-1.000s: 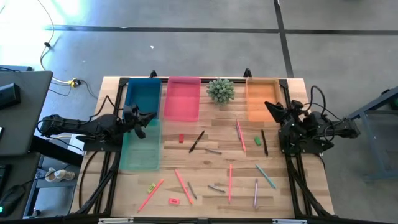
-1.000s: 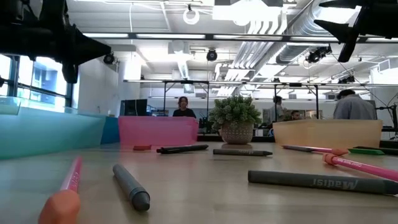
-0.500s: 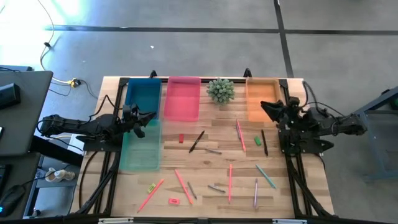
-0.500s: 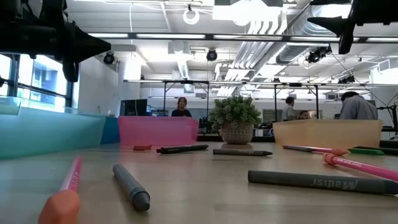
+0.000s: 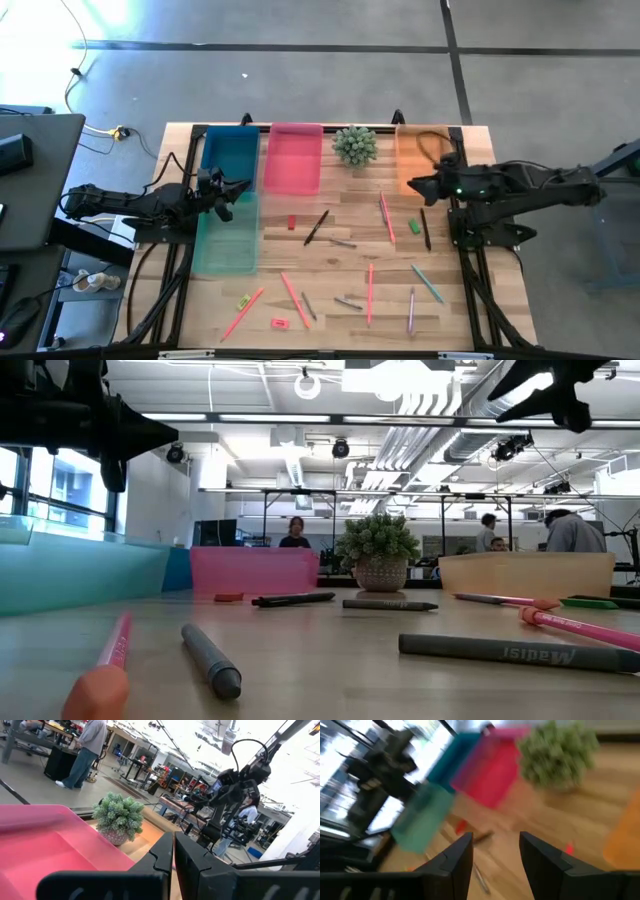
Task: Sort crayons/erasers/pens/pencils in bins
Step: Put the pink pencil into the orange bin
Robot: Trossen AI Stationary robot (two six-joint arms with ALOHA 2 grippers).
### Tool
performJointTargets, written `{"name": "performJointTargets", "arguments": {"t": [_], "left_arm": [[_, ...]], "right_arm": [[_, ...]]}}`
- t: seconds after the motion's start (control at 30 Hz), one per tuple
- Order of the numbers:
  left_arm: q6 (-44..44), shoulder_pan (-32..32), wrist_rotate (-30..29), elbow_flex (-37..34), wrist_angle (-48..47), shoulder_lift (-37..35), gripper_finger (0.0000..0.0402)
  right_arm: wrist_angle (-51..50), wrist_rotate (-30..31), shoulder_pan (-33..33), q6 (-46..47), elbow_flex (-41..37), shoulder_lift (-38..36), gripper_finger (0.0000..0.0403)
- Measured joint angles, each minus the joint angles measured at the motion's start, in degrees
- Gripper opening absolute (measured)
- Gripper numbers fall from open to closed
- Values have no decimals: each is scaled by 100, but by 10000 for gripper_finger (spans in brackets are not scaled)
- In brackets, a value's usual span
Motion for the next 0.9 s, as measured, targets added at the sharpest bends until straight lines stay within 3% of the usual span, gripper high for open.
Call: {"name": "performJointTargets", "arguments": {"t": [0.27, 0.9], "left_arm": [[-2, 0, 2, 0, -1, 0, 5], [-2, 4, 4, 0, -3, 0, 5]], "right_arm": [[-1292, -651, 1, 571, 716, 1448, 153], [-1482, -1884, 0, 1093, 822, 3671, 153]]}}
